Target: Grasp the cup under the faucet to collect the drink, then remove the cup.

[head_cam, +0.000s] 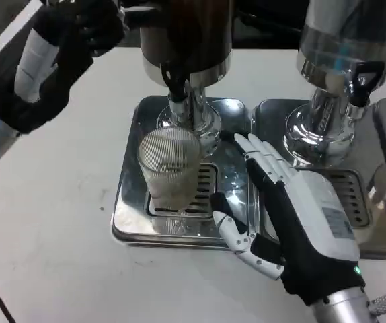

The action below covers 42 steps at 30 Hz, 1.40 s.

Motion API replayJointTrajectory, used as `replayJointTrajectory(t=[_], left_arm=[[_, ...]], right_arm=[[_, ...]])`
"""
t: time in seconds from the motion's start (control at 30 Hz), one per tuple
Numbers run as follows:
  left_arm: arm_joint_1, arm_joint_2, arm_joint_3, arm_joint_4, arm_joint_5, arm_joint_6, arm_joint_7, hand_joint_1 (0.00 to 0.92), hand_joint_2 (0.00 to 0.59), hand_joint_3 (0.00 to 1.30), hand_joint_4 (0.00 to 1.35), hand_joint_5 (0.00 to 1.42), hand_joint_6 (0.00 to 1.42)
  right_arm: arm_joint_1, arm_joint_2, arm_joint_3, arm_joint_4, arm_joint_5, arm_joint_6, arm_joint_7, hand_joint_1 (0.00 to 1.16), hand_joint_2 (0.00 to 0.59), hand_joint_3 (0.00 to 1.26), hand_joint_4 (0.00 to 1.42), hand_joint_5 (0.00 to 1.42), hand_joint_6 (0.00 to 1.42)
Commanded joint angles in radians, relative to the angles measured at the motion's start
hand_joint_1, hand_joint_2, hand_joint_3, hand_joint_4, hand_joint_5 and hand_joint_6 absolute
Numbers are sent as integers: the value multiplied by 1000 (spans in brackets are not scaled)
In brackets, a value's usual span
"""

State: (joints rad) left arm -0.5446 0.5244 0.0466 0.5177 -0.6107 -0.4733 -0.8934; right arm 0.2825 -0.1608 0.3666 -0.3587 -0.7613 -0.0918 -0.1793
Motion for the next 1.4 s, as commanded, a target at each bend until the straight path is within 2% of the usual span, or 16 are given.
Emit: replayJointTrajectory(t=[0.03,0.2,0.4,0.57,0.73,0.9,1.23,1.4], left_arm=[[-63,-32,46,15,-28,150,-89,0,90,229,209,299,162],[-142,-42,80,88,-14,294,-175,0,85,229,198,280,157],[-208,-54,134,156,-7,369,-220,0,85,229,198,278,156],[-264,-47,148,227,20,435,-257,0,83,213,188,268,147],[-305,-39,153,285,55,466,-292,0,87,208,177,252,142],[-327,-31,149,325,84,482,-332,0,89,151,103,196,125],[-344,-14,153,376,144,458,-376,0,95,64,2,96,46],[-334,-16,151,382,167,449,-394,0,96,49,0,56,16]], right_arm=[[-9,3,-1,11,-6,-17,-25,438,475,133,76,75,113],[-10,7,3,19,-8,-17,-39,438,475,133,76,75,113],[-9,14,8,29,-8,-16,-52,438,475,133,76,75,113],[-14,18,10,41,-7,-18,-65,438,475,134,76,75,113],[-16,24,16,54,-8,-18,-81,438,475,136,76,75,113],[-14,29,21,65,-7,-18,-96,438,475,136,80,75,113],[-20,30,25,82,-1,-27,-107,437,475,141,86,75,113],[-24,30,26,86,0,-30,-106,437,475,144,86,75,113]])
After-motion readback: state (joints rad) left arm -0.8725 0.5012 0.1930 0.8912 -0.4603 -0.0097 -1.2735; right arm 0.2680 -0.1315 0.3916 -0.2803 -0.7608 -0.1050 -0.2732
